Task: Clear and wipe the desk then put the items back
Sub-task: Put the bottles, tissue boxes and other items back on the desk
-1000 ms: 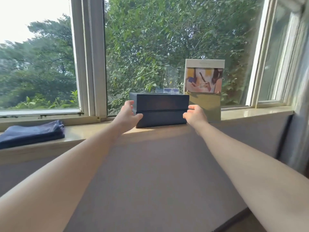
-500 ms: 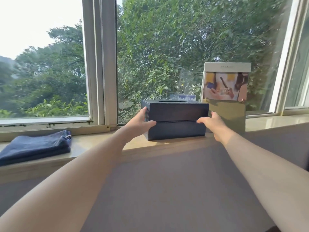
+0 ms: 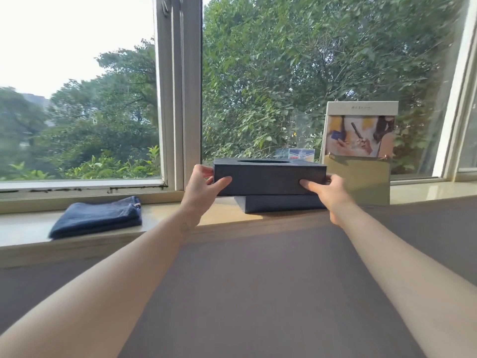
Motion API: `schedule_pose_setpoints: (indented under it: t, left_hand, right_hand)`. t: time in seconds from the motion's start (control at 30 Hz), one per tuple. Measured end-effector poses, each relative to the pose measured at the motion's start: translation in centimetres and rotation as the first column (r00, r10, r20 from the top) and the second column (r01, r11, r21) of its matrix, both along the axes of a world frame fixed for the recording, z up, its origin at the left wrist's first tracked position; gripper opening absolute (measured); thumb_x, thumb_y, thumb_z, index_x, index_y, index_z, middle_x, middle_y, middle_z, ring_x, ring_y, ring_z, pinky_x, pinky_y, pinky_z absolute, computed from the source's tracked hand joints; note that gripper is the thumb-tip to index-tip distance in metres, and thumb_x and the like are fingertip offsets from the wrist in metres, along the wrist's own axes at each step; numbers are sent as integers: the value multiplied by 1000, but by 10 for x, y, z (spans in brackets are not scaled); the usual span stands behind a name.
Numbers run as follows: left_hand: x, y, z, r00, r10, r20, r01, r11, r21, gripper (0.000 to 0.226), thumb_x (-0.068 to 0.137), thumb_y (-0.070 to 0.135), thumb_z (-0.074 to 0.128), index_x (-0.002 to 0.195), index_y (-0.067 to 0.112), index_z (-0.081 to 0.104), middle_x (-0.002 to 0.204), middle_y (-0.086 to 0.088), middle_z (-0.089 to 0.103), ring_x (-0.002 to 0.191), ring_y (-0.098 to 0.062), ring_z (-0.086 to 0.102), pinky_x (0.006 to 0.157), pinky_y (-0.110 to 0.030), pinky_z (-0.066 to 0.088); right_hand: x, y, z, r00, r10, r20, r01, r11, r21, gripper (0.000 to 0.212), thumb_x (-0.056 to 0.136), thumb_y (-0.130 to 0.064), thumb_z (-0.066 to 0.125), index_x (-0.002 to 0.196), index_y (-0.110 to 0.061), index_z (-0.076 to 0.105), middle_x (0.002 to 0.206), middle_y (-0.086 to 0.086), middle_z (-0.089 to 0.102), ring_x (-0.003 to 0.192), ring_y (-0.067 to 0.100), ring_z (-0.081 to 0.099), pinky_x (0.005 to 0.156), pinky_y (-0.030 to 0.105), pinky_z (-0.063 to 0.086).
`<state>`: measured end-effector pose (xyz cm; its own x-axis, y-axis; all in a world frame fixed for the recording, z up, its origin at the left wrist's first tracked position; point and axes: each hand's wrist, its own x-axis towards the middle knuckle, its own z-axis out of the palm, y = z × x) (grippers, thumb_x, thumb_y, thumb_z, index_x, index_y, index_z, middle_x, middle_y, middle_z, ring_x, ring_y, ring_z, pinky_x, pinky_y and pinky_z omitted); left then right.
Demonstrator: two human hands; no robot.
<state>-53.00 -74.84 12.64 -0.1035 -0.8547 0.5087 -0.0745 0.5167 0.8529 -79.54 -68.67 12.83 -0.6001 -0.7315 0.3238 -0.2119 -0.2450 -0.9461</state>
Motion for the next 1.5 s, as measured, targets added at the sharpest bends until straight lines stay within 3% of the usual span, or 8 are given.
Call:
schedule_pose_setpoints:
  t: [0.17,0.37,0.5,0.77,0.9,1.1,1.3,1.5]
  left_hand:
    - [43,19,-4,999,31,-33,-33,999,-34,34,86,22,72,108,11,49,116,-3,58,113,-18,59,94,-34,50]
    - [106,49,-6,992,118,-36,-121,989,-88,32,85,15,73,106,8,50,103,1,63,93,-10,64,70,-18,52]
    - [150,78,-8,984,166,-62,-171,981,-95,31,87,8,70,108,3,47,94,6,60,85,1,61,56,-14,51]
    - [245,140,-26,937,343,-58,-348,930,-119,27,84,14,74,100,12,52,98,10,62,93,2,60,68,-8,50]
    - [288,172,-40,913,401,-75,-407,908,-100,25,83,17,76,94,20,54,103,5,66,98,-3,63,79,-17,53]
    - [339,223,-52,847,526,-73,-531,839,-119,26,84,13,74,99,11,53,95,7,65,78,10,63,65,-7,46]
    - [382,270,-61,756,655,-24,-650,745,-147,28,82,23,77,98,14,56,102,2,65,95,-9,61,78,-18,46]
    - [414,321,-66,668,745,-7,-736,659,-154,32,81,27,77,101,13,57,100,9,64,94,-3,58,79,-17,43]
  right_hand:
    - [47,22,-8,1000,-2,-31,-1,995,-99,56,79,-19,80,124,-6,50,110,3,57,99,17,52,85,25,37]
    - [105,38,-14,993,59,-99,-71,990,-121,58,76,-28,82,121,-7,52,106,0,59,97,17,56,84,27,43]
    - [148,42,-22,982,175,-70,-183,973,-138,47,76,-24,81,112,-12,53,98,-4,64,82,10,63,69,15,47]
    - [237,51,-42,938,339,-68,-346,926,-152,48,78,-22,80,116,-8,55,105,0,64,91,11,60,69,17,42]
    - [282,60,-52,907,416,-64,-421,894,-152,51,77,-19,81,118,-5,54,106,3,64,88,12,59,66,15,43]
    - [344,76,-68,857,511,-59,-514,844,-153,48,76,-21,81,113,-7,54,104,3,64,91,15,61,70,21,43]
    - [393,94,-80,785,616,-66,-619,772,-148,41,76,-22,81,107,-6,59,101,1,68,88,10,63,70,21,45]
    - [436,118,-85,731,678,-80,-681,715,-156,49,74,-26,83,113,-7,58,105,4,67,96,17,63,79,28,48]
